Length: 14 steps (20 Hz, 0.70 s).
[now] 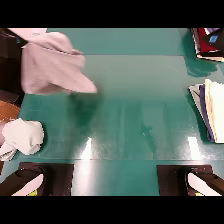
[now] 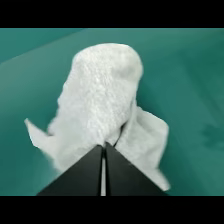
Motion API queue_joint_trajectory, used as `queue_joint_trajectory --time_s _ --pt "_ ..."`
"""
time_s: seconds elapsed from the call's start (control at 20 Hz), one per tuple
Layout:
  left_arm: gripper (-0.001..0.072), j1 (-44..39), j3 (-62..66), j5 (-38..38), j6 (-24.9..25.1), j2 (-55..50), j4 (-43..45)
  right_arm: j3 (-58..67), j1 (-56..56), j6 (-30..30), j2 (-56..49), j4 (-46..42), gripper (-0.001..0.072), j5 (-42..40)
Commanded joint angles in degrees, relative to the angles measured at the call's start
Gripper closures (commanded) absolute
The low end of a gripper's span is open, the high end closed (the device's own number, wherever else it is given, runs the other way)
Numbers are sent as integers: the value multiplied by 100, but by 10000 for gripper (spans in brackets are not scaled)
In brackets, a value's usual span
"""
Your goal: Fold the shirts.
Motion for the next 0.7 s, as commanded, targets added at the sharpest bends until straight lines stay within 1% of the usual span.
queue_joint_trajectory --time_s 0.0,0.15,0.3,0.35,0.4,0.45,0.55,0.65 --pt "688 -1145 133 -94 11 -227 -146 380 4 -2 -2 -13 698 -118" --pt "687 -1606 -175 -68 39 -778 -476 369 4 0 -4 -11 698 -39" --pt "684 -1762 -404 26 50 -1523 -1252 367 4 0 -4 -15 698 68" --pt "487 -1762 -413 44 50 -1790 -1550 367 4 -2 -4 -15 698 103" --pt "116 -1759 -413 96 48 -2006 -1617 367 4 0 -2 -17 698 157" --pt "45 -1727 -413 127 46 -2138 -1585 367 4 -2 -4 -17 698 216" --pt "45 -1447 -400 118 50 -2177 -1488 367 4 0 -4 -46 698 313" --pt "44 -914 -378 42 50 -2107 -1279 367 4 0 -2 -52 698 356"
